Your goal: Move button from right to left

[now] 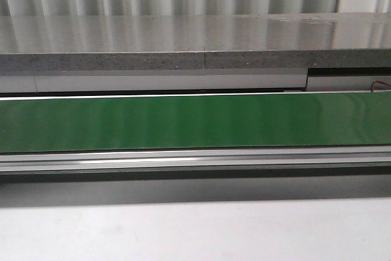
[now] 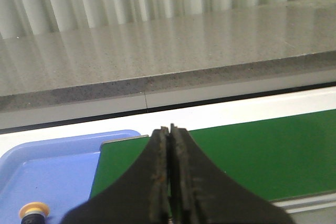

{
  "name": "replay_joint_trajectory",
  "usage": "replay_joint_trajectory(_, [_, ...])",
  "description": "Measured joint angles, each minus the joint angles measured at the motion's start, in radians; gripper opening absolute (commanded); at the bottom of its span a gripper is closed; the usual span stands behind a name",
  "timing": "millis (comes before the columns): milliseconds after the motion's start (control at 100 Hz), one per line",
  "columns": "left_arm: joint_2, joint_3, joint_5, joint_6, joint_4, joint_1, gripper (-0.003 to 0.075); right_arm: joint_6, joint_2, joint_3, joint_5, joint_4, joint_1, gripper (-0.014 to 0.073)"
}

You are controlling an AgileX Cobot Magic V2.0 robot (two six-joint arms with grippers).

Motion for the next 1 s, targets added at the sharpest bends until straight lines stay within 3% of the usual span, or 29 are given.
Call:
replay_joint_trajectory(290, [-0.033,0.208,-0.104,-0.121,0.122,0.004,-0.0020,0.000,0.000,0.000,0.000,0.000,0.000,-0.0066])
replay_joint_trajectory(1000, [-0.033,0.206,-0.152,-0.138,0.123,0.006,-0.0020,0.002,-0.002,0.000,0.000,0.000,0.000,-0.0066])
